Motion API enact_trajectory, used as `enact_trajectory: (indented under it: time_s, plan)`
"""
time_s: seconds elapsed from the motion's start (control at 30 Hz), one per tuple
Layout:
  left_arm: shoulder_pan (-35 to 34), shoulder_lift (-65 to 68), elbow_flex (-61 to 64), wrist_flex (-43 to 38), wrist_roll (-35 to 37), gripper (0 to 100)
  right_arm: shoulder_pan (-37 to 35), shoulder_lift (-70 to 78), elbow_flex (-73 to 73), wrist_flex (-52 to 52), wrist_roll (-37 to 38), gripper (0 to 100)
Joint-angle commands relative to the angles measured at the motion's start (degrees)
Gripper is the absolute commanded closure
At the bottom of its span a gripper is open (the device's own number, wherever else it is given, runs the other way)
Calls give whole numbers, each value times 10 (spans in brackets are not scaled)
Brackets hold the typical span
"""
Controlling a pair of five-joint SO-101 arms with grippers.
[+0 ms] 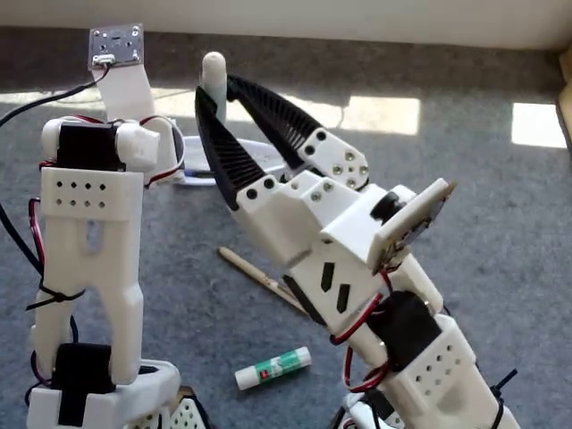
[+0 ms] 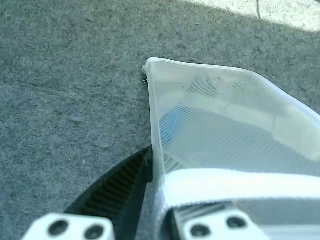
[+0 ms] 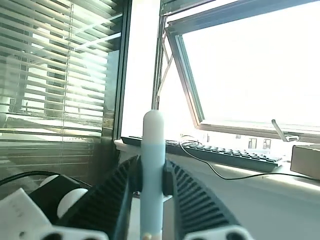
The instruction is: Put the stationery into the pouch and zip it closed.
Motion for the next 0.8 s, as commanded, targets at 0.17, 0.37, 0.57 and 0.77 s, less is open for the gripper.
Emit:
enact_trajectory:
  time_s: [0.17, 0.37, 0.57, 0.77]
  plan:
    - [9, -20, -14, -11, 5, 994, -5, -15, 130, -195, -3, 994]
    - [9, -20, -14, -11, 5, 994, -4, -12, 206, -281, -3, 994]
    - [8, -20, -13, -11, 5, 994, -4, -10, 272, -349, -6, 994]
    - [8, -20, -13, -10, 5, 994, -3, -9, 315, -379, -7, 994]
